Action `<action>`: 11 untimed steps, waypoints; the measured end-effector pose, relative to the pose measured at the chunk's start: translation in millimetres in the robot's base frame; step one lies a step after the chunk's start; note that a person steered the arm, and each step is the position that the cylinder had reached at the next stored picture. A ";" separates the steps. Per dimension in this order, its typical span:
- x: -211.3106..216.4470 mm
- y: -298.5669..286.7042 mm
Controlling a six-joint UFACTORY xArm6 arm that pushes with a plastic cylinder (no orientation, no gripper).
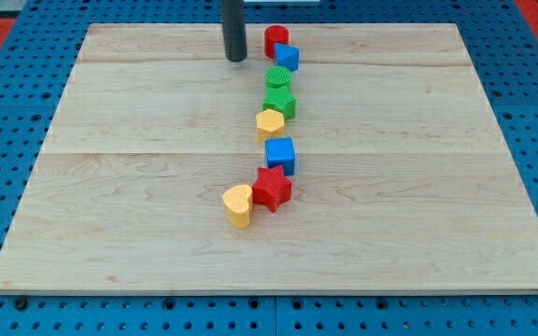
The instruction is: Move the blue triangle right to the red circle
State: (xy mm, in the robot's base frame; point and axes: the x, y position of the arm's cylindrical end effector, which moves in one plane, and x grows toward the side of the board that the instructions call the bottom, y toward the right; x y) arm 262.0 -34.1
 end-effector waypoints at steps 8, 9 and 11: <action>31.7 93.2; 42.2 104.6; -0.5 107.7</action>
